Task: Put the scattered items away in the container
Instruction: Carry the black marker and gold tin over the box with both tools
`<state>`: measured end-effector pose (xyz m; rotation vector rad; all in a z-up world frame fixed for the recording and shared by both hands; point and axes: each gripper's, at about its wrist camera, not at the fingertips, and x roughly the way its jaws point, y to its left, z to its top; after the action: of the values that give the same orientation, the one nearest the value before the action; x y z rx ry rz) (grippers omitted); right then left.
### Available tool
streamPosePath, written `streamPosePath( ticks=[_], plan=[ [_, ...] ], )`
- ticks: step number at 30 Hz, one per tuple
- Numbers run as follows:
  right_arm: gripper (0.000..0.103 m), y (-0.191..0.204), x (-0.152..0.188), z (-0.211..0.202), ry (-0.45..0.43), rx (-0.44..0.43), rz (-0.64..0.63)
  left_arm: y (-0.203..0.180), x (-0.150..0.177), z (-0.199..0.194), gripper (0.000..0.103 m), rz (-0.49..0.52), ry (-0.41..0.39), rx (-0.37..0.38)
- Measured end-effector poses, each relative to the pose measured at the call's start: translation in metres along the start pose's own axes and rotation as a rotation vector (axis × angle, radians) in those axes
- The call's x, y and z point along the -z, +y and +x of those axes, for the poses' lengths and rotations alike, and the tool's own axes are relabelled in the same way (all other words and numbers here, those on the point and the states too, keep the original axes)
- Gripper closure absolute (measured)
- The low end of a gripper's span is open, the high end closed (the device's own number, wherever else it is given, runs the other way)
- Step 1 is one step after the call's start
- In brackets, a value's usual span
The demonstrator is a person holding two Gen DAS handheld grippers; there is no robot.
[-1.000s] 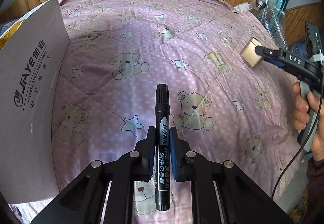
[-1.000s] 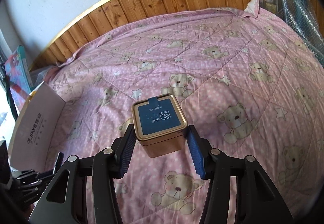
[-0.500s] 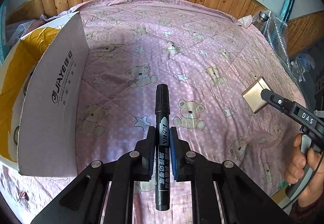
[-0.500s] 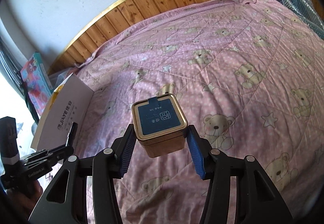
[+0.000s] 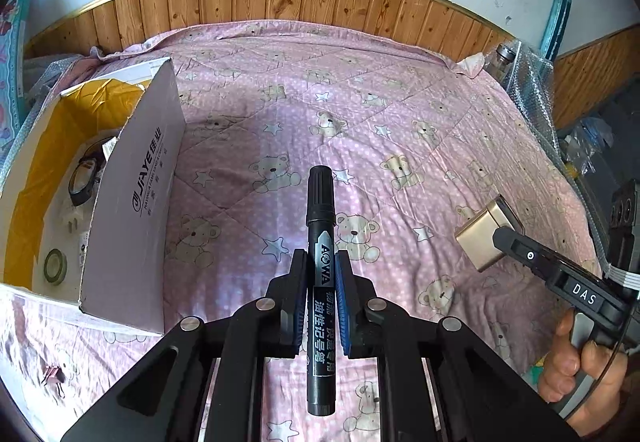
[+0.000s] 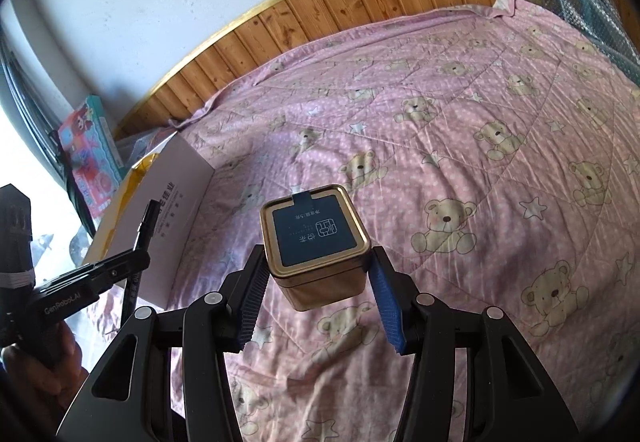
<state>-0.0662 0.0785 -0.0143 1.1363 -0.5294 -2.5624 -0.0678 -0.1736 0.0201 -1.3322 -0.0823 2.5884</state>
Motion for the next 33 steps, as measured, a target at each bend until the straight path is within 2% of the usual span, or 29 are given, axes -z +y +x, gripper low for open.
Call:
streamPosePath(
  ticks=[7,23,33],
  plan=[
    [0.05,0.023,0.005,-0.013,-0.013,-0.031,-0.029,-0.002,0.003,-0.021,0.089,-0.007,-0.041,0.011],
    [0.05,0.067,0.009,-0.03,-0.032,-0.085,-0.075,0.011,0.001,-0.056,0.089,-0.071,-0.097,0.086],
    [0.05,0.102,0.008,-0.025,-0.016,-0.118,-0.127,0.039,0.0,-0.072,0.089,-0.125,-0.137,0.072]
  ],
)
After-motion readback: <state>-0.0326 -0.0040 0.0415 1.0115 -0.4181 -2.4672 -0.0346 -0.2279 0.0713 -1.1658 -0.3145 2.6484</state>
